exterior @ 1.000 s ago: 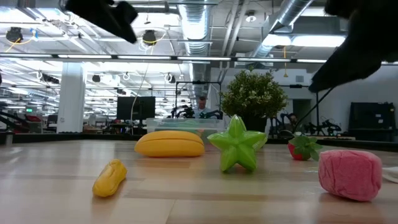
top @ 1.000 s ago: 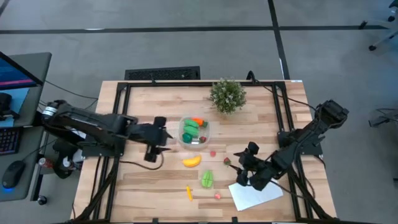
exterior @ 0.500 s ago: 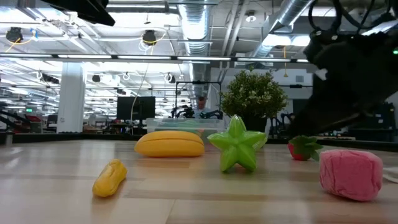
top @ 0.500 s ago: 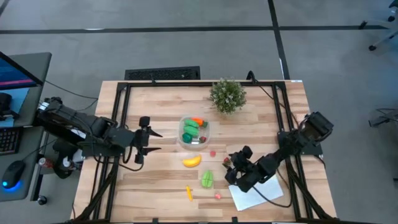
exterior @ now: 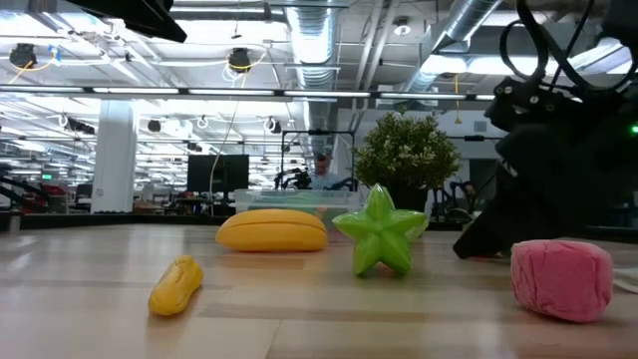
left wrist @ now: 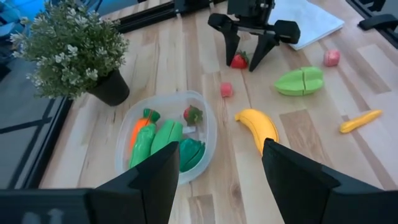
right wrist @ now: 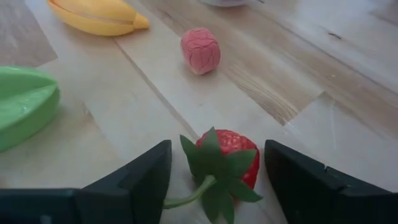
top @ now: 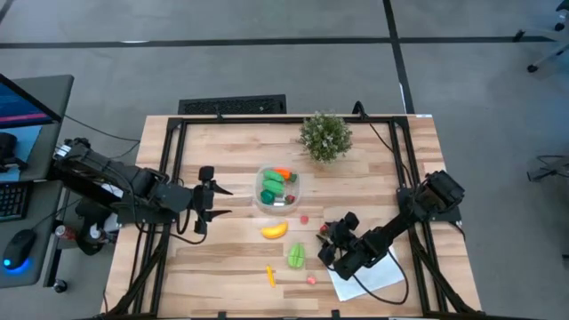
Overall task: Pick and placing Produce into tupperware
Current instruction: Put the red strawberry into the transparent container
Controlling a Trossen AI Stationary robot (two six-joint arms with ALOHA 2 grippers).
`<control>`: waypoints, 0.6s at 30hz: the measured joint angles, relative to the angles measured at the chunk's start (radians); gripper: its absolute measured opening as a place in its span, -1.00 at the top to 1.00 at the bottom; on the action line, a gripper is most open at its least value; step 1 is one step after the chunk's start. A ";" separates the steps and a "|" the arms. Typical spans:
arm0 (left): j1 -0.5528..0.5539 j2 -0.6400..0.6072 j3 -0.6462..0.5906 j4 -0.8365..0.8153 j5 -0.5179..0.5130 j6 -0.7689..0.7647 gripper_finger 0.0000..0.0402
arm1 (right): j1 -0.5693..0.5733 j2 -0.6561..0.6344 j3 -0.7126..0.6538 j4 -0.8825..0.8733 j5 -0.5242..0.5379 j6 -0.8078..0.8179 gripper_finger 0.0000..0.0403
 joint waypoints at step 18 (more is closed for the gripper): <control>0.000 0.000 0.000 0.000 -0.016 0.000 -0.09 | -0.001 0.001 -0.001 0.002 0.017 -0.036 0.36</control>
